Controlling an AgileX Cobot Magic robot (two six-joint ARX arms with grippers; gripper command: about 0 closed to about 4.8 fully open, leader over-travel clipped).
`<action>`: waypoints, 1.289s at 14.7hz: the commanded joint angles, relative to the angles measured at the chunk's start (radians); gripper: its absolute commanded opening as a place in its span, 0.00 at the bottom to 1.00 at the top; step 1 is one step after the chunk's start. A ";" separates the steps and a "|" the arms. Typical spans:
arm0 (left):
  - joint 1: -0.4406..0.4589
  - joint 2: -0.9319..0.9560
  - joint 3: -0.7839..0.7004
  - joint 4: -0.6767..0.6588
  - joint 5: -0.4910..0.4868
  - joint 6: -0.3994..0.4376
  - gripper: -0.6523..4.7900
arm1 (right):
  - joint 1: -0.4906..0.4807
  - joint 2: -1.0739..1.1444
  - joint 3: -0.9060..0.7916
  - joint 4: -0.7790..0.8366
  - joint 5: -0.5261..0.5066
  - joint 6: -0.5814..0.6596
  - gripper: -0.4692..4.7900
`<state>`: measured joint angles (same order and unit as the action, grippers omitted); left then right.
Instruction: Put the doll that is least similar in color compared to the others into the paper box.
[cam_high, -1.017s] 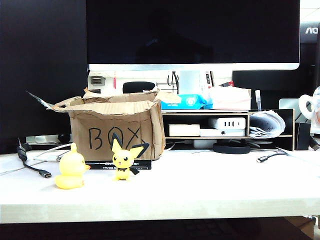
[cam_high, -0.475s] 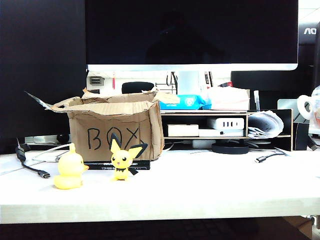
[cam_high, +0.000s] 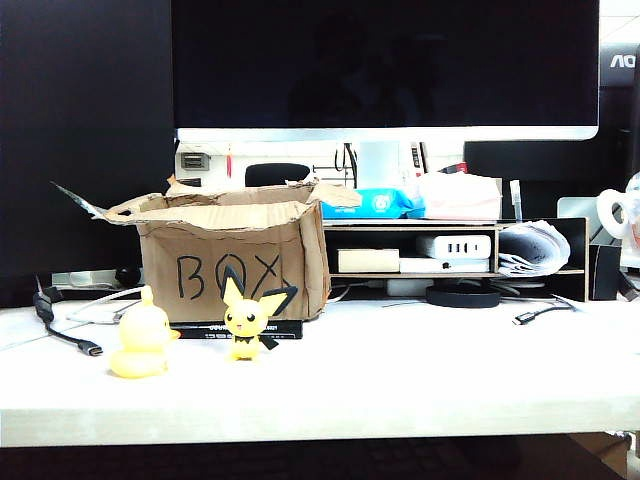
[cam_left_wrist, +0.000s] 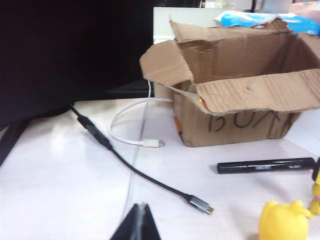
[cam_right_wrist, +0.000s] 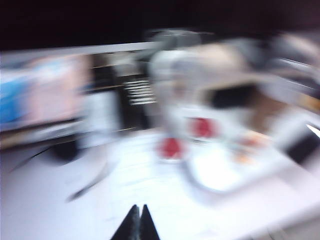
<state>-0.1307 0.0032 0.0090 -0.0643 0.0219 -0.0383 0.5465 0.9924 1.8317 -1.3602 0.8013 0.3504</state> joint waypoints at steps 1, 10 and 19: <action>0.001 0.000 0.002 0.012 0.004 0.001 0.11 | -0.231 -0.143 -0.142 0.114 -0.066 0.042 0.08; 0.001 0.000 0.002 0.012 0.004 0.001 0.11 | -0.793 -0.752 -1.148 0.883 -0.797 -0.006 0.08; 0.001 0.000 0.002 0.012 0.004 0.001 0.11 | -0.797 -0.989 -1.720 1.083 -0.846 -0.071 0.08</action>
<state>-0.1310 0.0032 0.0090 -0.0643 0.0238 -0.0383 -0.2508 0.0006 0.1207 -0.3103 -0.0338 0.2848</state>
